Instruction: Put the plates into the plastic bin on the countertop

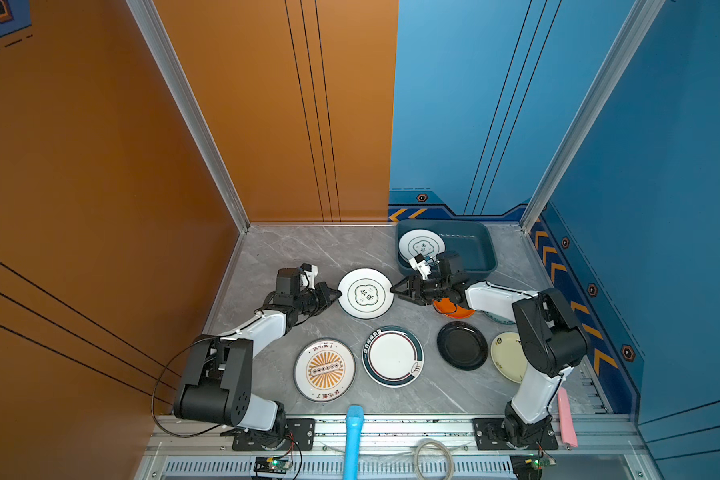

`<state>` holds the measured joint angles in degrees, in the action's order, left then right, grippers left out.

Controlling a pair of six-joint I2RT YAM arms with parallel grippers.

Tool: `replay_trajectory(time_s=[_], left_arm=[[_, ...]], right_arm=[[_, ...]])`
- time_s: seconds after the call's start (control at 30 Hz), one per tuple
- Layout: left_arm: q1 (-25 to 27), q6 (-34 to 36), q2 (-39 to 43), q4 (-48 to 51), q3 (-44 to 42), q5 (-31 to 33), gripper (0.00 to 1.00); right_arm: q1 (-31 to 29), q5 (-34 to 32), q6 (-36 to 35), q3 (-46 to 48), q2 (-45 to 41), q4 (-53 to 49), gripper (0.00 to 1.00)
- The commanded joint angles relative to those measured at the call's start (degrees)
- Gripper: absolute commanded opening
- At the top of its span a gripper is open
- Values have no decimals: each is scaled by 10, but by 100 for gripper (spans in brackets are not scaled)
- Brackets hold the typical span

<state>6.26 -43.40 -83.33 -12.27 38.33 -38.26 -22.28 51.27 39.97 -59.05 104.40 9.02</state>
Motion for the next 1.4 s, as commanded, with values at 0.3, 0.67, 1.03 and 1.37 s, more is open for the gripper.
replay_trajectory(time_s=[0.3,0.67,1.03,1.37], left_arm=[[17,-13,14,0,45,-46,0],[37,5,-12,8,55,-34,0],[45,22,-16,19,51,-11,31],[42,43,27,24,25,9,98]], right_arm=[[-31,37,59,-27,39,69,53],[-33,45,95,-24,48,116,10],[27,-1,-3,-95,-3,-90,0],[150,-115,-40,-237,-15,-272,0]])
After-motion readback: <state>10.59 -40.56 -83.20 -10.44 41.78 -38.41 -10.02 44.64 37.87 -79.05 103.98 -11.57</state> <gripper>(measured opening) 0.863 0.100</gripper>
